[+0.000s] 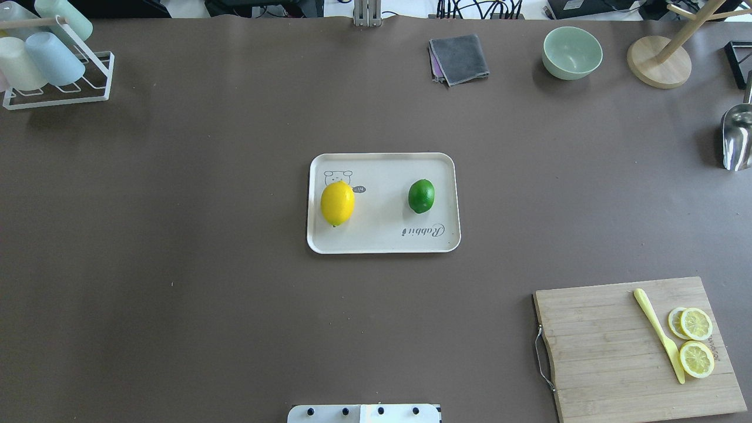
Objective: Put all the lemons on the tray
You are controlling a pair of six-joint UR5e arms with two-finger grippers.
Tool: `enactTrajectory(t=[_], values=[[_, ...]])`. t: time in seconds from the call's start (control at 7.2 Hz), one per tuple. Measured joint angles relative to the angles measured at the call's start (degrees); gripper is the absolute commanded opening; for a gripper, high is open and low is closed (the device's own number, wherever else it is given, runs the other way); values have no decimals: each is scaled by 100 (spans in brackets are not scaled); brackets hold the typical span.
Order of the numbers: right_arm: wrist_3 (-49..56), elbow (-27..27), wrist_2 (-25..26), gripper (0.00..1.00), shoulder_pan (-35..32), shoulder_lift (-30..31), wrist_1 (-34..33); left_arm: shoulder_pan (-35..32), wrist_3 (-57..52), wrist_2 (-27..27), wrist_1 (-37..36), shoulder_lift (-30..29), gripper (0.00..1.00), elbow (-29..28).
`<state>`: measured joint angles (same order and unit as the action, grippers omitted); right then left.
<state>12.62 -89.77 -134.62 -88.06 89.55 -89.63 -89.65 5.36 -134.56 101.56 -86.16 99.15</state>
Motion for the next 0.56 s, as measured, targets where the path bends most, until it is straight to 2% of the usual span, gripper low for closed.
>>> enactTrajectory(t=[0.56], values=[[-56,-185,-17,100,0,34,-148,0,121,4,18,23,98,36]])
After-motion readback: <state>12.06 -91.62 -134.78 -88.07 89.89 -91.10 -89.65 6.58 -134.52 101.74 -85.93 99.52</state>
